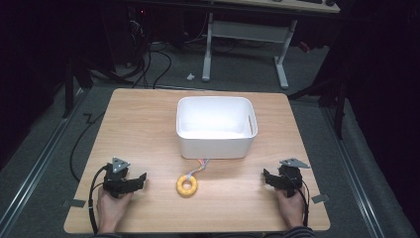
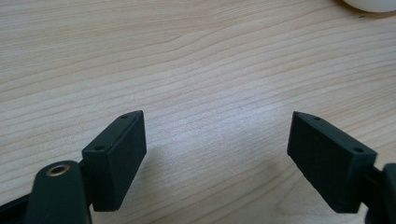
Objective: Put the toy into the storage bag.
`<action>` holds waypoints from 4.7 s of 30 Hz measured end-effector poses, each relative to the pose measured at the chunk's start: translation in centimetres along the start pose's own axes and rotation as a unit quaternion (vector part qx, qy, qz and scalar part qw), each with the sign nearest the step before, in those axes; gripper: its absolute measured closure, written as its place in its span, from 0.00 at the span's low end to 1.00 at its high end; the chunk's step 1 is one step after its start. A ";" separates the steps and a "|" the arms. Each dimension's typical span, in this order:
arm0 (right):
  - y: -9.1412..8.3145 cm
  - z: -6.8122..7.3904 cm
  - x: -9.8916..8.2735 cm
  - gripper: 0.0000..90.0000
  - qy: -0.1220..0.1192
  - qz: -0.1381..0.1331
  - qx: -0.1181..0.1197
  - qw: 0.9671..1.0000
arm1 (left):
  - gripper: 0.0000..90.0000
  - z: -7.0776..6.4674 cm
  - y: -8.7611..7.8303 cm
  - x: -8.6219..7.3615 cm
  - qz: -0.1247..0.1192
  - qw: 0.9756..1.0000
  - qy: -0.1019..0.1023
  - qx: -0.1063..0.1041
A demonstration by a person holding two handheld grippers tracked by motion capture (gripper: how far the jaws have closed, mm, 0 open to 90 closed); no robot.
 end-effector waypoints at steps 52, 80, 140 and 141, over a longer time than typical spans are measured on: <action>0.0 0.0 0.0 0.27 -0.001 -0.001 0.001 1.000 | 0.41 -9.5 -2.2 3.8 -0.001 0.990 0.084 -0.116; 0.0 0.0 0.0 0.27 -0.002 -0.001 0.002 1.000 | 0.54 -13.8 0.1 3.1 0.053 0.982 0.129 -0.127; 0.0 0.1 0.0 0.27 -0.004 0.000 0.004 1.000 | 0.74 -11.1 -3.8 4.1 0.064 0.983 0.091 -0.143; 0.0 0.1 0.0 0.27 -0.004 -0.001 0.004 1.000 | 0.74 -11.0 -4.0 4.1 0.063 0.984 0.090 -0.143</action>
Point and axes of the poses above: each handheld gripper's, and its own axes: y roughly forward along the jaws, x roughly out of its top, z roughly to its left, the point moved 9 cm from there along y, roughly forward along the jaws, and after that the axes turned 8 degrees about x, right-handed, at the moved point
